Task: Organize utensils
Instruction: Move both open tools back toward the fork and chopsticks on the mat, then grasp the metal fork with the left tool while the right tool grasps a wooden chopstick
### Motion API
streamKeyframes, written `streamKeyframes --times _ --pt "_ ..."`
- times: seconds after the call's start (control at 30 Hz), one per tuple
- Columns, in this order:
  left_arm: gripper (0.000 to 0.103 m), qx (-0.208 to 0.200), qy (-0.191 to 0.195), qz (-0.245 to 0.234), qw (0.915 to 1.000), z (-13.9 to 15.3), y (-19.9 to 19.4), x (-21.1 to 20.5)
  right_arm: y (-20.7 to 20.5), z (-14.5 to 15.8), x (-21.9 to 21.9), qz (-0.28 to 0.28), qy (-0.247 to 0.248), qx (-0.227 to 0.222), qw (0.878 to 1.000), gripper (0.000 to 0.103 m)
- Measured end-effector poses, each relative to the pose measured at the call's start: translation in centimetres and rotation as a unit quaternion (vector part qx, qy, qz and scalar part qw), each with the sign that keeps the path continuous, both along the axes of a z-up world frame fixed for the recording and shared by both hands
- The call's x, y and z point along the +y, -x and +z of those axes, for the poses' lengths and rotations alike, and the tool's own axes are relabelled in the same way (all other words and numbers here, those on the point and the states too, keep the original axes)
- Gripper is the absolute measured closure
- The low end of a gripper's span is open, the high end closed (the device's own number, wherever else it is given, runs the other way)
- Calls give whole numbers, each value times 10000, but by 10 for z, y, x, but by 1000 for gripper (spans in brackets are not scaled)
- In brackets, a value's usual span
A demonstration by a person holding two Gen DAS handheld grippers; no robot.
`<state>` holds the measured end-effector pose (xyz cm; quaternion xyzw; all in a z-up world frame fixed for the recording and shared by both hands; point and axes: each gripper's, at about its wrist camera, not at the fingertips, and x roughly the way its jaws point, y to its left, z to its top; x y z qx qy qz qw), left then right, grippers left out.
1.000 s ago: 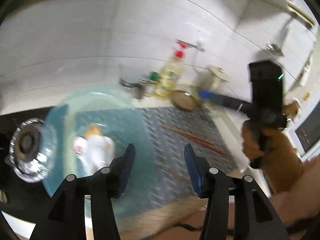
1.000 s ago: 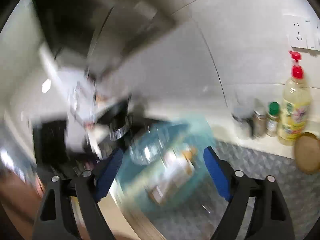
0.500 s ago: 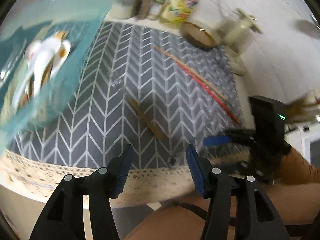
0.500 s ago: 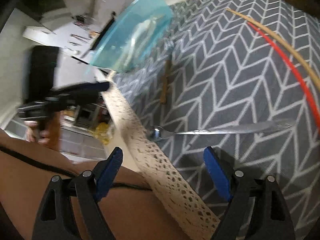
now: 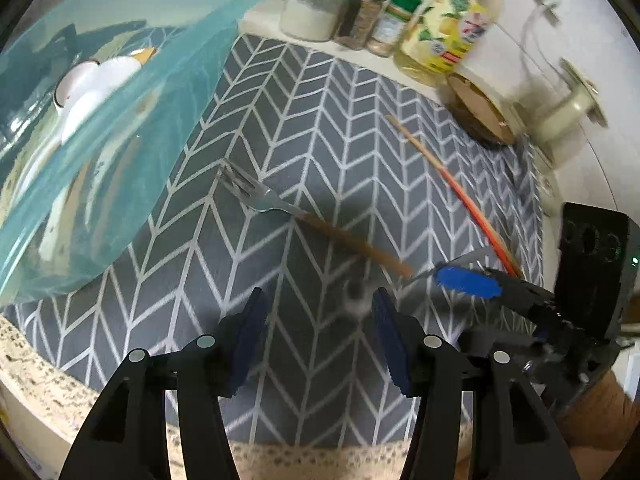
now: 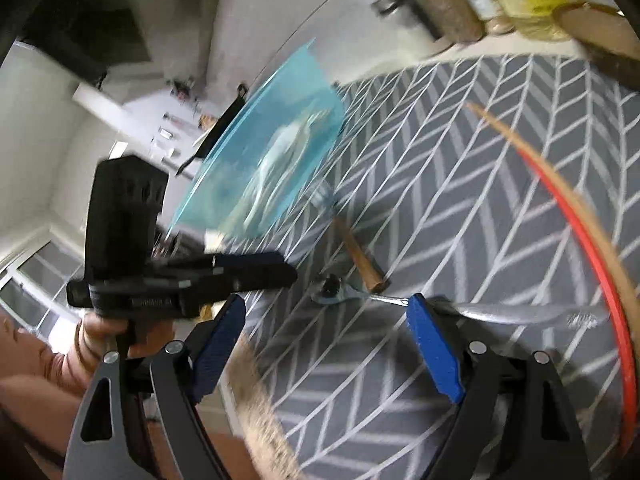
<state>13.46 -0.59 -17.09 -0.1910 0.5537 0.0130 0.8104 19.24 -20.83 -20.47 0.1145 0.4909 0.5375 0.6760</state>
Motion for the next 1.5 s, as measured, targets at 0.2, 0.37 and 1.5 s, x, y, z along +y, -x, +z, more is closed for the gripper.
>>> streamKeyframes --times 0.2,0.37,1.5 --pt "47 43 -25 278 9996 -11 -28 3 -19 4 -27 -536 110 139 9984 23" --pt "33 -105 -120 340 9993 -11 -50 0 -14 13 -63 -939 10 142 9955 23" --pt "96 -717 139 -868 9935 36 -60 -36 -40 26 -74 -1539 1662 -1675 9595 71"
